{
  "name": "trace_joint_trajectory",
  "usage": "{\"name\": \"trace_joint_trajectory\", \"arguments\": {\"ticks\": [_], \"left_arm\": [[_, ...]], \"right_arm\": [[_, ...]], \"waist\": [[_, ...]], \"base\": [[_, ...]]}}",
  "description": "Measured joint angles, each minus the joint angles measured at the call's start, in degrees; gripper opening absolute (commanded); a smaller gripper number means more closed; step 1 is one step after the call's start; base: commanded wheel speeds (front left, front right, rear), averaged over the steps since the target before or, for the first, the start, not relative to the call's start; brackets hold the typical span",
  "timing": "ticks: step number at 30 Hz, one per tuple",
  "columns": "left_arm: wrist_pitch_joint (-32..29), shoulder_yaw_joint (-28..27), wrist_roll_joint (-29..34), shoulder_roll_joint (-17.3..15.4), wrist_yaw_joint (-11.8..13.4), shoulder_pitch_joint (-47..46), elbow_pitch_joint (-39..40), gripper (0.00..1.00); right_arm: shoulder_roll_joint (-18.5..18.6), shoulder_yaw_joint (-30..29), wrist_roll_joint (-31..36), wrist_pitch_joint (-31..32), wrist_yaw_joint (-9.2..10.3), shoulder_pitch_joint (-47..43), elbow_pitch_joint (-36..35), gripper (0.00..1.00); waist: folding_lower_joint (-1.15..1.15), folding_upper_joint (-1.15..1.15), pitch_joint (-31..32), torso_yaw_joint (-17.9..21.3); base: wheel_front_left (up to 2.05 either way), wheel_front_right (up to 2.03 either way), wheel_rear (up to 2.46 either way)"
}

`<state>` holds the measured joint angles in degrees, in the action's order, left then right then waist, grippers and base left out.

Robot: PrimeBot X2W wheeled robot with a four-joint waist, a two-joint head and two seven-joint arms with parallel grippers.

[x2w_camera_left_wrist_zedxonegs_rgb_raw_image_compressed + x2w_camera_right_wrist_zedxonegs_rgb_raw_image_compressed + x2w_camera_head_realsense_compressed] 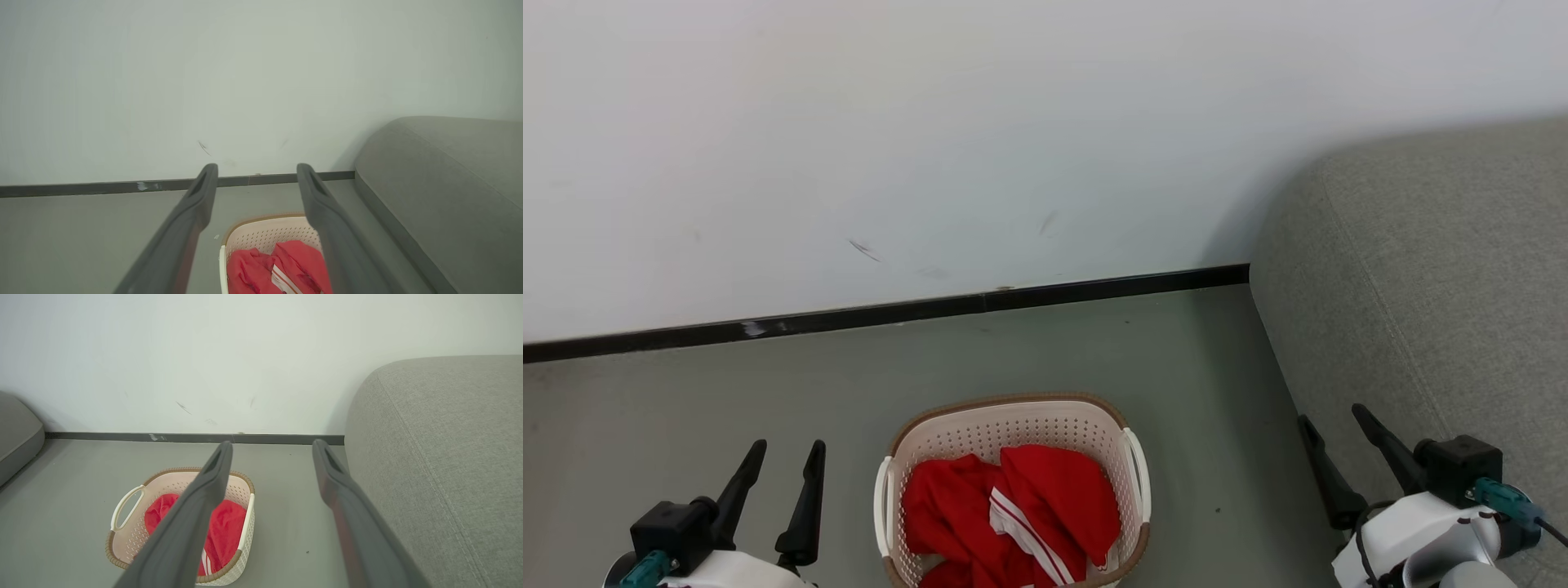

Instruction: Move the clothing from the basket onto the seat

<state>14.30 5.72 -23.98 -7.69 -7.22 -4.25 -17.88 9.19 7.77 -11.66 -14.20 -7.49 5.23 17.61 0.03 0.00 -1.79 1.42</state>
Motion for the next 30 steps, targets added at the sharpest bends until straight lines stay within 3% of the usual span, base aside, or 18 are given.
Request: {"name": "trace_joint_trajectory", "arguments": {"ticks": [30], "left_arm": [[0.0, 7.46, -1.52, 1.0, 0.0, -4.37, 0.1, 1.0]], "right_arm": [[-2.0, -2.45, 1.19, 0.0, 0.0, 0.59, -0.14, 1.0]], "waist": [[-0.01, 0.0, -8.52, 1.64]], "base": [[0.0, 0.0, 0.0]]}}
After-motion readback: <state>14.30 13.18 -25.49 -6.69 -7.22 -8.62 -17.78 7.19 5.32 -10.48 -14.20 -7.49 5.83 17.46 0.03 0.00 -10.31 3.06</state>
